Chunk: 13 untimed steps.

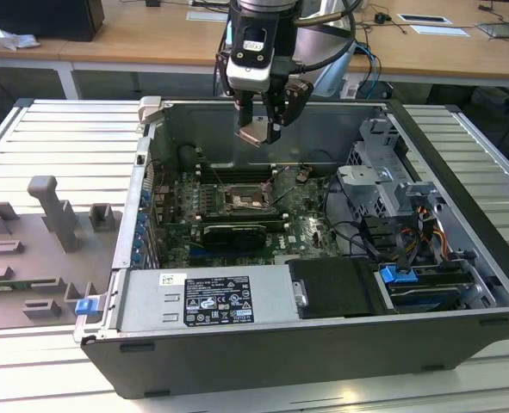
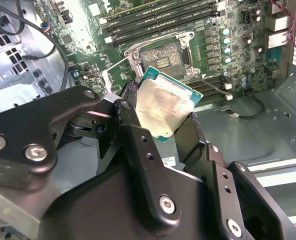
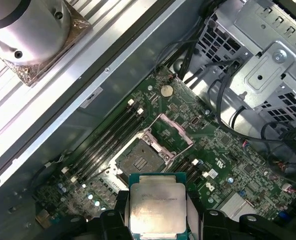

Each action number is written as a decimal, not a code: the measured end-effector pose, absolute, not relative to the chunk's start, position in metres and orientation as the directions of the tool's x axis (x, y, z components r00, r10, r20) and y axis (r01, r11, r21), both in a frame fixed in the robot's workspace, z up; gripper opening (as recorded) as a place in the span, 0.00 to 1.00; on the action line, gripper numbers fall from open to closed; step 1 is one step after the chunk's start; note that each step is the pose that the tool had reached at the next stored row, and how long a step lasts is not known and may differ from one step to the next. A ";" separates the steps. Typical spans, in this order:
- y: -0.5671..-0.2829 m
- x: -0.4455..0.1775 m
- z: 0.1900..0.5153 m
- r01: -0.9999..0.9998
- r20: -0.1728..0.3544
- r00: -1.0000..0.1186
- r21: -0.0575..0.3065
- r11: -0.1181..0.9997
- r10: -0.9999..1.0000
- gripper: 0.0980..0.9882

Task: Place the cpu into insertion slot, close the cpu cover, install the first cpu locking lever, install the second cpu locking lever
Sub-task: 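Place the cpu into insertion slot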

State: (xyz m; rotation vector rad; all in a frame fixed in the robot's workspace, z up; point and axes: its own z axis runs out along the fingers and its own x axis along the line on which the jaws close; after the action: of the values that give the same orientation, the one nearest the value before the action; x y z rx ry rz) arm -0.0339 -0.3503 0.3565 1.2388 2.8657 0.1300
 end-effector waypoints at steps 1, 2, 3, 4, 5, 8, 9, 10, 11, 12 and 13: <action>-0.350 -0.034 0.357 0.733 0.017 -0.678 0.083 0.675 0.735 0.50; -0.350 -0.034 0.356 0.737 0.017 -0.674 0.083 0.671 0.738 0.50; -0.350 -0.034 0.356 0.740 0.017 -0.671 0.083 0.668 0.741 0.50; -0.350 -0.034 0.356 0.744 0.017 -0.666 0.083 0.663 0.745 0.50; -0.350 -0.034 0.356 0.747 0.017 -0.663 0.083 0.660 0.748 0.50; -0.350 -0.034 0.356 0.760 0.017 -0.648 0.083 0.644 0.762 0.50; -0.350 -0.034 0.356 0.764 0.018 -0.643 0.083 0.640 0.766 0.50; -0.350 -0.034 0.356 0.767 0.017 -0.640 0.083 0.636 0.769 0.50; -0.350 -0.034 0.356 0.773 0.017 -0.632 0.083 0.629 0.775 0.50; -0.350 -0.034 0.356 0.776 0.018 -0.628 0.083 0.625 0.778 0.50; -0.350 -0.034 0.356 0.779 0.017 -0.624 0.083 0.621 0.781 0.50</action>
State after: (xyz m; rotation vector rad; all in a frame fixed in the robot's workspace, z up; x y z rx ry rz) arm -0.0339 -0.3503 0.3564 1.3524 2.8102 0.1287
